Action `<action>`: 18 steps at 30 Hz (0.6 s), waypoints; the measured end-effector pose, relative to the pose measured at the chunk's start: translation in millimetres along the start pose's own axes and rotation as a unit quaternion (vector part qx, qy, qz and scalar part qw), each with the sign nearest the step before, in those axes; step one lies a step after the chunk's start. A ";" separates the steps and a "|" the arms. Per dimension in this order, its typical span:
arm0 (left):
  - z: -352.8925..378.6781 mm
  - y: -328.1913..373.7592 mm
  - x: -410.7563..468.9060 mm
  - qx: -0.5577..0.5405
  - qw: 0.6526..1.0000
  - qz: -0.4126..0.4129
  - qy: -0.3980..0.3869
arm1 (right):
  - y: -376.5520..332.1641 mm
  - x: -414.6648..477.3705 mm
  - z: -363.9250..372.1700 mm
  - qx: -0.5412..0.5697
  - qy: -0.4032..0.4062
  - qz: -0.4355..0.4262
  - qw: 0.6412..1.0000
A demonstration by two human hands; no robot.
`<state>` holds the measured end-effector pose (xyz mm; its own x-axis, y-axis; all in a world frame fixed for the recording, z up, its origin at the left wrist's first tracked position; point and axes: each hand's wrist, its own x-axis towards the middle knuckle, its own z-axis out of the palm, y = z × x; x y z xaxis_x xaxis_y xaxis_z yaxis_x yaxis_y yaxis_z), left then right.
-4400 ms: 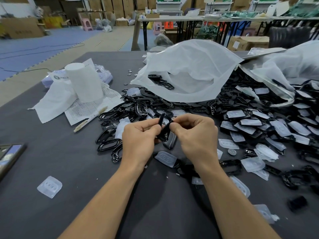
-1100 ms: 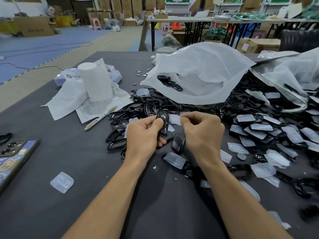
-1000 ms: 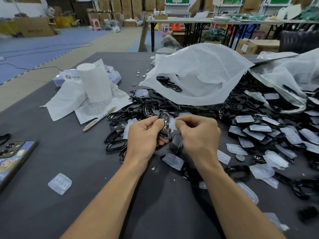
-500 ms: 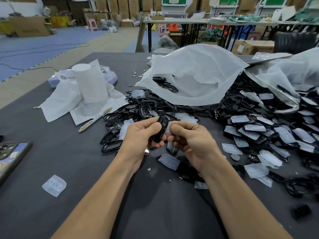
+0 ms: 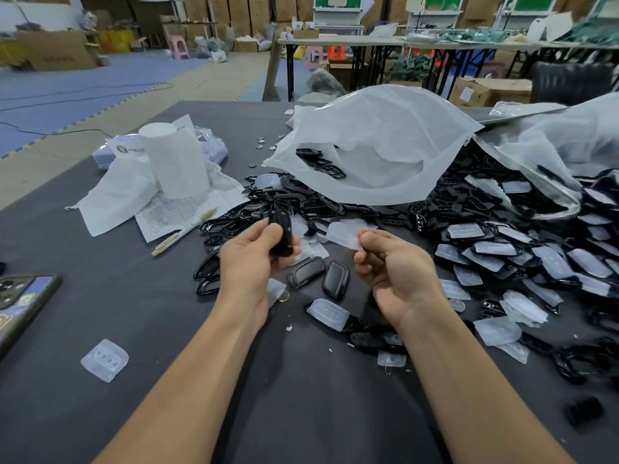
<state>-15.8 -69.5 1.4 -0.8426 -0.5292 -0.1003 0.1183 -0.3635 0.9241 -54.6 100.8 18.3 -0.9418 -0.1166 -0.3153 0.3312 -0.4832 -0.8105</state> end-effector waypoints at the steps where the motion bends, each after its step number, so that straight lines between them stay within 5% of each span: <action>1: -1.4 -1.8 3.3 0.021 0.999 0.017 0.032 | -0.2 0.8 -1.2 -0.015 0.005 -0.006 1.000; 5: -3.6 -7.0 7.3 0.111 0.985 0.084 0.100 | 2.6 0.4 -1.8 -0.085 -0.003 -0.043 0.995; 11: 4.6 -11.3 0.3 0.120 0.989 0.079 0.033 | 4.3 -3.8 0.2 -0.161 -0.027 -0.127 0.978; 18: 8.2 -13.0 -5.2 0.188 0.979 0.084 0.013 | 6.6 -5.4 0.4 -0.188 -0.091 -0.116 0.971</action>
<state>-17.3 -55.8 -7.1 -0.8139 -0.5780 0.0593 0.0482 0.0345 0.9982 -47.3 98.0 14.9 -0.9768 -0.2108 -0.0385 0.0750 -0.1682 -0.9829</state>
